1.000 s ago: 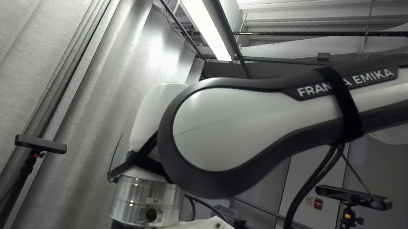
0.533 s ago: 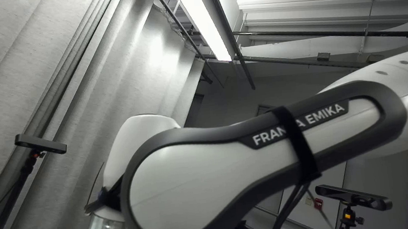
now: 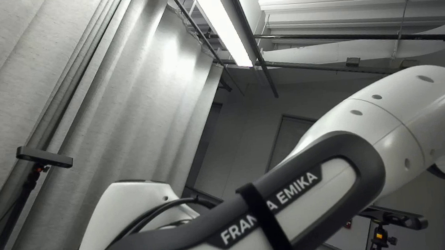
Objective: Pick up the blue cup and pour its contents in the white bowl
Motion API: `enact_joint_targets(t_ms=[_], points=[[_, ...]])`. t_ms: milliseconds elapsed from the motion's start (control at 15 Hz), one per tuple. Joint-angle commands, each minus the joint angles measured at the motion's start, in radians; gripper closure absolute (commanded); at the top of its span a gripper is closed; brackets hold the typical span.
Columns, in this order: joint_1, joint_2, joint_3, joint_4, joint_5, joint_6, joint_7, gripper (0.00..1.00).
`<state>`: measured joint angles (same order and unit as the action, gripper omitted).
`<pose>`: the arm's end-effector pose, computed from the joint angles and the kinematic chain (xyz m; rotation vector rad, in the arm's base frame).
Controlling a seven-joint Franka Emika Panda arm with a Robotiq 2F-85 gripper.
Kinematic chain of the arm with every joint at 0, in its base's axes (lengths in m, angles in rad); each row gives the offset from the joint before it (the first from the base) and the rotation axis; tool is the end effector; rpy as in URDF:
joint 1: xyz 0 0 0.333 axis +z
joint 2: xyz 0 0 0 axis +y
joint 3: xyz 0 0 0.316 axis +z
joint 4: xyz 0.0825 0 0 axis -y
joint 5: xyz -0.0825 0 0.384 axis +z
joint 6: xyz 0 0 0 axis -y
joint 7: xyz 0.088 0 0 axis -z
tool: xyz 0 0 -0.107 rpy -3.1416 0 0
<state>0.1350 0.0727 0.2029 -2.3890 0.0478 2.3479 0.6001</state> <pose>0.4583 0.1623 0.2799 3.0922 -0.4631 -0.1902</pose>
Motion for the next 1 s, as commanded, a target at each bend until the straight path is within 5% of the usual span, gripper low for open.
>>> enact_joint_targets(t_ms=[0, 600, 933], points=[[0.034, 0.09, -0.028, 0.018, -0.033, 0.103, 0.095, 0.0], [0.143, 0.266, -0.153, 0.152, -0.288, 0.187, 0.352, 0.0], [0.174, 0.37, -0.162, 0.253, -0.256, 0.178, 0.387, 0.0]])
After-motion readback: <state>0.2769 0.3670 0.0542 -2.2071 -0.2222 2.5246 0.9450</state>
